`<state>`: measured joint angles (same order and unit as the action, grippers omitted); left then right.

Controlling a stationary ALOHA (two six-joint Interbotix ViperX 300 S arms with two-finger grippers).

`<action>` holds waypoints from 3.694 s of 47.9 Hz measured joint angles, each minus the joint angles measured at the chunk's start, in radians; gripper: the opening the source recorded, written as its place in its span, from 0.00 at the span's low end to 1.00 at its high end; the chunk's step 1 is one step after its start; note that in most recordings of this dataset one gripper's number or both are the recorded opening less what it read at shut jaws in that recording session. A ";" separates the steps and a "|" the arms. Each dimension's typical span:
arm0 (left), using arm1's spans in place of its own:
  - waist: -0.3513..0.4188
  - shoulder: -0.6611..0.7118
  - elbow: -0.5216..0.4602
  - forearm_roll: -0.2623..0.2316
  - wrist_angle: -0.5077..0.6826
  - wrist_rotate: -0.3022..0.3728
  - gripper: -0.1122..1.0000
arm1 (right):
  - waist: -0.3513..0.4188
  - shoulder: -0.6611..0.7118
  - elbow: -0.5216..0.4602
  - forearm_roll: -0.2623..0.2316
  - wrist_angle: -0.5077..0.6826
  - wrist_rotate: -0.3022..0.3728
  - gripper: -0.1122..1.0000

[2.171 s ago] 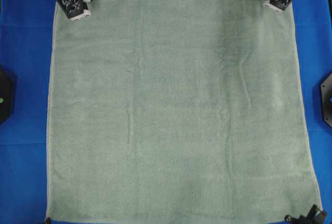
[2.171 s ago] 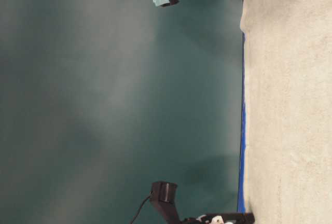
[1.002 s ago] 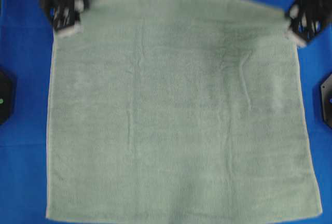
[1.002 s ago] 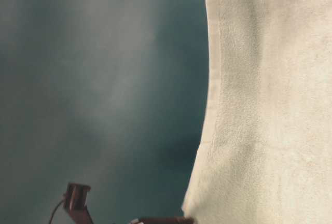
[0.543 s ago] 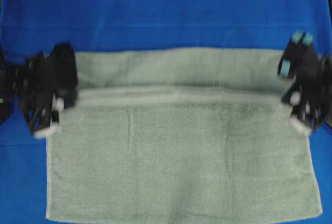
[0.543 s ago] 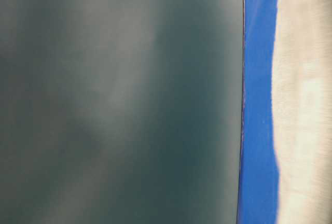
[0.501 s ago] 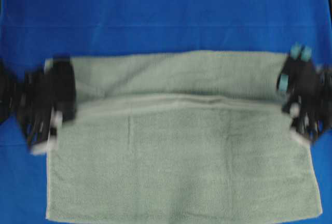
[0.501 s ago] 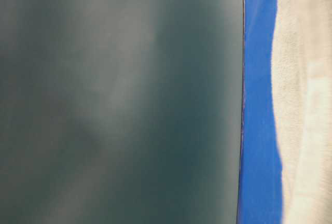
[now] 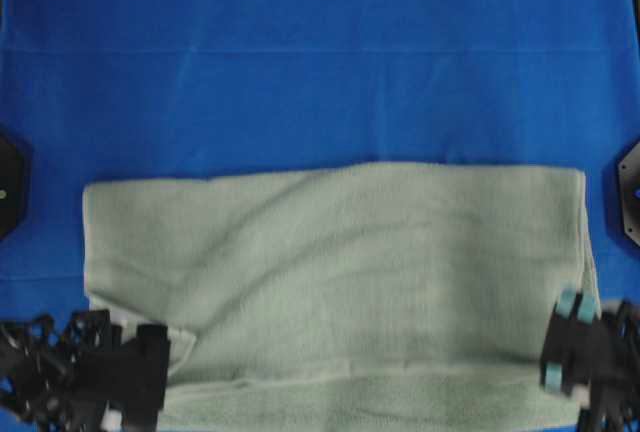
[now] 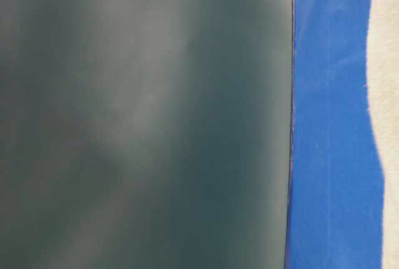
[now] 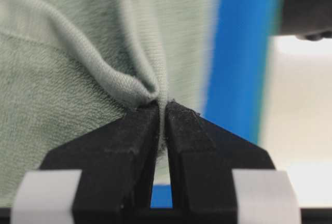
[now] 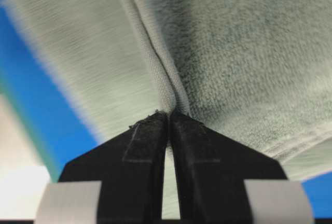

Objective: Fold a bath towel.

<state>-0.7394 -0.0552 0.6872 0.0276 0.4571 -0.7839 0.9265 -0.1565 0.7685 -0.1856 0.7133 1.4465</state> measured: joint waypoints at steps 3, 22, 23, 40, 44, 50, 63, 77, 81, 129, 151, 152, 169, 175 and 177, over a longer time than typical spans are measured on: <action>-0.028 0.044 -0.049 0.000 0.006 -0.009 0.13 | 0.032 0.037 -0.035 -0.002 -0.002 0.009 0.15; -0.067 0.158 -0.101 -0.002 0.074 -0.057 0.13 | 0.066 0.130 -0.112 -0.003 -0.006 0.023 0.15; -0.067 0.156 -0.094 0.000 0.075 -0.061 0.13 | 0.066 0.130 -0.112 -0.002 -0.006 0.026 0.15; -0.058 0.129 -0.040 0.005 0.074 -0.101 0.31 | 0.124 0.130 -0.112 0.015 -0.011 0.141 0.20; -0.055 0.129 -0.049 0.012 0.077 -0.103 0.52 | 0.143 0.130 -0.112 0.012 -0.008 0.172 0.40; -0.044 0.129 -0.081 0.020 0.078 -0.101 0.68 | 0.156 0.130 -0.112 -0.029 0.012 0.183 0.60; -0.015 0.098 -0.169 0.126 0.173 -0.046 0.67 | 0.137 0.086 -0.143 -0.166 0.144 0.183 0.54; 0.092 -0.048 -0.140 0.278 0.420 0.003 0.68 | -0.018 -0.118 -0.021 -0.284 0.324 0.133 0.54; 0.153 -0.094 -0.080 0.279 0.436 0.011 0.68 | -0.086 -0.198 0.044 -0.284 0.324 0.092 0.54; 0.546 -0.100 0.341 0.285 -0.040 0.109 0.69 | -0.693 -0.169 0.387 -0.272 -0.117 -0.285 0.52; 0.534 -0.097 0.321 0.261 -0.031 0.110 0.21 | -0.698 -0.175 0.383 -0.245 -0.144 -0.281 0.17; 0.535 -0.095 0.314 0.259 -0.021 0.112 0.21 | -0.699 -0.181 0.379 -0.245 -0.137 -0.281 0.17; 0.459 -0.365 0.103 0.258 0.370 0.120 0.21 | -0.624 -0.479 0.170 -0.278 0.193 -0.345 0.17; 0.411 -0.456 0.005 0.258 0.491 0.118 0.21 | -0.588 -0.571 0.086 -0.327 0.278 -0.365 0.17; 0.396 -0.477 -0.028 0.258 0.522 0.115 0.21 | -0.578 -0.592 0.063 -0.350 0.293 -0.368 0.17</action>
<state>-0.3436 -0.5323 0.6596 0.2853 0.9787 -0.6688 0.3482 -0.7486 0.8314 -0.5354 1.0063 1.0784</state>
